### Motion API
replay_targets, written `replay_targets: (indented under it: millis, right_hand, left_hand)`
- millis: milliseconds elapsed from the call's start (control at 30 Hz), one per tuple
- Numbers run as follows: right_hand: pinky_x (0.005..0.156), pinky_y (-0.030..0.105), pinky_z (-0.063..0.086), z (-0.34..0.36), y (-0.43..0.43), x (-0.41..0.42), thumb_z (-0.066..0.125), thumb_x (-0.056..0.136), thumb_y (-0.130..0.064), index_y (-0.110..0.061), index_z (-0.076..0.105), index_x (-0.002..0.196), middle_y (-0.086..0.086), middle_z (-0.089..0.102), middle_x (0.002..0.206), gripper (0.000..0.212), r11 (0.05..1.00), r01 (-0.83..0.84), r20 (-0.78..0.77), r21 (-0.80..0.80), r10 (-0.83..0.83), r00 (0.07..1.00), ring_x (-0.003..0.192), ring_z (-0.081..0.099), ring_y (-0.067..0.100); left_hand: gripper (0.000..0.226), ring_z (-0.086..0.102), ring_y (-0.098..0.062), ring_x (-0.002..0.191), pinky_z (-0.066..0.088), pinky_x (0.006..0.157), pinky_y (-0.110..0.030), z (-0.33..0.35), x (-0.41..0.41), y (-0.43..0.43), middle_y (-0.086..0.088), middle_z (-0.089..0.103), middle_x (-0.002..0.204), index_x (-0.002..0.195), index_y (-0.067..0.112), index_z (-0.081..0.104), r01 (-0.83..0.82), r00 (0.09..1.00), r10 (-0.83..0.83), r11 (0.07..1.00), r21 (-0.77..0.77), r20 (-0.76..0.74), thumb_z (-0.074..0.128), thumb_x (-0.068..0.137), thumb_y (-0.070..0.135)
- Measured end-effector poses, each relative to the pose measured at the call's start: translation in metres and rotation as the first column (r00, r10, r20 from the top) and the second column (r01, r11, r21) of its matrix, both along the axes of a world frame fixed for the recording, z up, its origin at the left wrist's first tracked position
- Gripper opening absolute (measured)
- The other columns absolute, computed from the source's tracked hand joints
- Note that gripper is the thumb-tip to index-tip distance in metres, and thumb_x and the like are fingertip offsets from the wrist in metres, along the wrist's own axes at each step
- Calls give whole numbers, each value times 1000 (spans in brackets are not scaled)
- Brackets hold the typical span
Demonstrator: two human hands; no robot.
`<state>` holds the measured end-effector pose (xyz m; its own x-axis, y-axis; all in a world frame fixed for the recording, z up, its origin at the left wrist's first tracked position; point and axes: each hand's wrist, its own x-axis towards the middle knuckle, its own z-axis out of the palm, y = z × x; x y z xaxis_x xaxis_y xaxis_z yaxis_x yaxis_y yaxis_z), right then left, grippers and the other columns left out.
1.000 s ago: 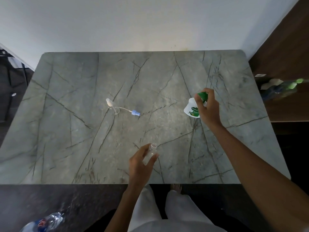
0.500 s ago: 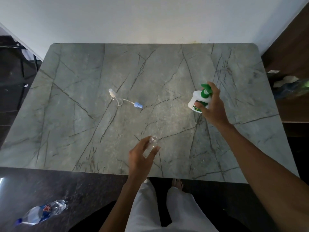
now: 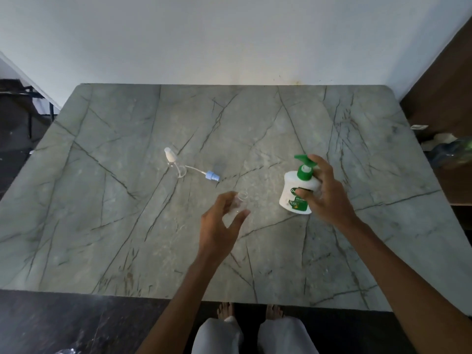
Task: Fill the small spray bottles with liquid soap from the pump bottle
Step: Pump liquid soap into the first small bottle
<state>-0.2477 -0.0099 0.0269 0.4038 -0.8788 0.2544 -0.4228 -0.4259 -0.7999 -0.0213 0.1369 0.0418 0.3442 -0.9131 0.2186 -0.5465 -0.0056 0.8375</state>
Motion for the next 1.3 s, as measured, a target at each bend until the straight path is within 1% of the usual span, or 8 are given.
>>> replay_targets:
  millis: [100, 167, 233, 400, 500, 667, 1033, 1300]
  right_hand:
    - [77, 8, 49, -13, 5, 8, 74, 78, -27, -38, 28, 140, -15, 57, 120, 78, 998, -39, 97, -46, 44, 994, 100, 59, -10]
    - [79, 22, 56, -25, 7, 14, 72, 77, -34, -40, 27, 141, -10, 56, 127, 78, 992, -37, 157, -120, 56, 986, 104, 61, 1]
    - [80, 34, 58, -36, 7, 20, 77, 74, -34, -45, 27, 140, 1, 53, 133, 84, 977, -31, 219, -212, 78, 973, 109, 63, 14]
    - [77, 36, 60, -45, 10, 36, 84, 71, -29, -42, 28, 134, -33, 53, 122, 86, 936, 19, 317, -352, 101, 943, 103, 66, 12]
    - [72, 42, 61, -48, 7, 34, 83, 74, -17, -33, 31, 135, -23, 64, 108, 82, 907, 12, 306, -420, 130, 943, 94, 69, 17]
    - [74, 32, 58, -40, 19, 29, 86, 70, -6, -21, 37, 139, -1, 70, 95, 86, 868, -49, 211, -494, 174, 962, 86, 70, 18]
    - [70, 22, 57, -10, 61, 37, 92, 61, -23, -43, 42, 131, -12, 73, 89, 89, 859, -193, -82, -474, 176, 981, 77, 69, 5]
    - [69, 10, 50, -15, 63, 47, 89, 67, -17, -41, 43, 139, -15, 72, 92, 89, 825, -221, -114, -520, 189, 975, 77, 68, 2]
  left_hand:
    - [40, 64, -3, 99, 56, 86, -32, -23, 9, -23, 7, 68, 107, 116, 11, 60, 25, 999, -23, 998, -60, 31, 70, 84, 34]
    - [41, 64, -3, 100, 55, 87, -31, -39, 14, -34, 8, 68, 108, 117, 12, 60, 39, 999, -35, 993, -111, 33, 67, 85, 36]
    - [41, 64, -2, 99, 55, 87, -30, -54, 17, -43, 8, 68, 108, 119, 13, 60, 49, 998, -41, 985, -166, 51, 66, 86, 36]
    - [36, 65, -2, 97, 54, 87, -27, -78, 25, -57, 11, 68, 104, 120, 15, 59, 80, 997, -77, 957, -280, 20, 69, 86, 25]
    - [35, 67, -8, 98, 56, 86, -30, -86, 29, -59, 6, 69, 104, 120, 13, 59, 128, 990, -138, 919, -373, 0, 67, 87, 24]
    - [36, 68, -18, 93, 58, 78, -31, -88, 25, -50, 1, 70, 96, 118, 10, 59, 174, 982, -185, 838, -518, 29, 68, 88, 26]
    - [36, 68, -8, 84, 58, 72, -30, -82, 42, -19, 5, 70, 92, 116, 13, 61, 224, 973, -139, 774, -592, 186, 68, 87, 33]
    - [40, 66, -10, 83, 57, 70, -26, -79, 47, -28, 6, 69, 95, 121, 16, 63, 255, 962, -134, 750, -610, 238, 68, 87, 36]
